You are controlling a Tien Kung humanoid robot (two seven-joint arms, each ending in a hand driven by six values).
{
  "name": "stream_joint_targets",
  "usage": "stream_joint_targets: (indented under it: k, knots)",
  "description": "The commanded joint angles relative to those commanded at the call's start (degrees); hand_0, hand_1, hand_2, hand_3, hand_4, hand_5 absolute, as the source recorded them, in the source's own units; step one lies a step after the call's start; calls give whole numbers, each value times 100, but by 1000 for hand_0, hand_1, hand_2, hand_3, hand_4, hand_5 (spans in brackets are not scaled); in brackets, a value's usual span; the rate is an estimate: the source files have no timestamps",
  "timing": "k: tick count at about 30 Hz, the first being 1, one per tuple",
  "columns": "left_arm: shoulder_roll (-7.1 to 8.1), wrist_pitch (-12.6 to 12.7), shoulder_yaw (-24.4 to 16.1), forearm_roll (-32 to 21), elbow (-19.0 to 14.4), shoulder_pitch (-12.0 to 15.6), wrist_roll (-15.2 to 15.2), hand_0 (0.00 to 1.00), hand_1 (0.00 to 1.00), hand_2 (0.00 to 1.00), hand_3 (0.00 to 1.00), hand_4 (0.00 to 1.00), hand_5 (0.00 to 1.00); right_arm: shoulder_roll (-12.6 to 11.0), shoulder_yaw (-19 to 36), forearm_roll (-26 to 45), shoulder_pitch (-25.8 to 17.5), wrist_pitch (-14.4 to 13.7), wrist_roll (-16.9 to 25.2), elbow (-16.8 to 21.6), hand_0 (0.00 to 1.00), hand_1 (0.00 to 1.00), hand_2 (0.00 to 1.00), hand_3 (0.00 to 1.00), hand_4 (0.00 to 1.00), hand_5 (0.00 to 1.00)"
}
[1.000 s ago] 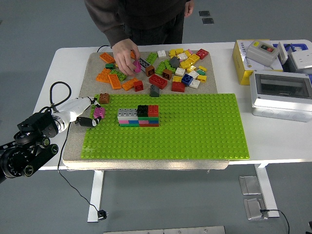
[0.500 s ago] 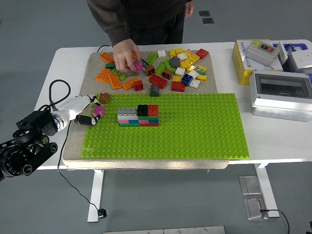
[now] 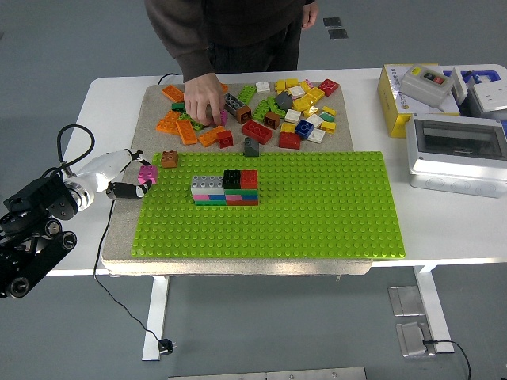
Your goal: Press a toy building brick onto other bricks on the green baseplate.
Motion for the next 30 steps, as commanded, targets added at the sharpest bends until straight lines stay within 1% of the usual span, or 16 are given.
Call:
stream_joint_targets:
  k: [1, 3, 5, 7, 9, 12, 14, 17, 20, 24, 30]
  knots:
    - [-25, -63, -159, 64, -131, 73, 96, 998, 950, 954, 572, 428, 220, 0, 6, -5, -4, 0, 2, 0, 707, 696, 708, 709, 395, 813]
    - [-120, -212, -476, 192, -406, 219, 310, 998, 953, 955, 570, 440, 219, 0, 10, -3, -13, 0, 6, 0, 708, 697, 708, 709, 396, 813]
    - [-233, -344, -770, 295, -662, 317, 508, 998, 953, 955, 570, 440, 219, 0, 15, -7, -17, -1, 8, 0, 708, 697, 708, 709, 396, 813]
    - [-392, -471, -1090, 427, -964, 390, 729, 998, 953, 955, 570, 440, 219, 1, 24, -22, -20, -3, 9, 0, 708, 697, 708, 709, 396, 813]
    - [-492, -545, -1335, 506, -1215, 404, 874, 998, 951, 953, 569, 450, 220, 1, 30, -33, -21, -4, 11, 0, 708, 697, 707, 707, 396, 815]
    - [-579, -659, -1542, 554, -1579, 378, 1077, 998, 951, 953, 569, 450, 220, -3, 30, -42, -20, -7, 17, 0, 708, 697, 707, 707, 396, 815]
    - [-628, -724, -1554, 553, -1707, 360, 1180, 998, 951, 953, 569, 450, 220, -5, 24, -41, -16, -7, 21, 0, 708, 697, 707, 707, 396, 815]
    - [-694, -802, -1526, 544, -1764, 343, 1302, 998, 951, 952, 570, 456, 227, -7, 4, -32, -8, -8, 27, 0, 708, 697, 707, 707, 396, 815]
    - [-762, -860, -1441, 533, -1757, 327, 1405, 998, 951, 952, 570, 456, 227, -7, -17, -20, -2, -8, 34, 0, 708, 697, 707, 707, 396, 815]
    - [-813, -900, -1287, 513, -1721, 290, 1501, 998, 952, 950, 570, 466, 231, -5, -20, -18, -8, -9, 37, 0, 708, 698, 708, 708, 398, 816]
    - [-933, -953, -934, 452, -1646, 194, 1623, 998, 952, 949, 571, 469, 232, -1, -24, -22, -10, -10, 40, 0, 710, 699, 708, 708, 398, 816]
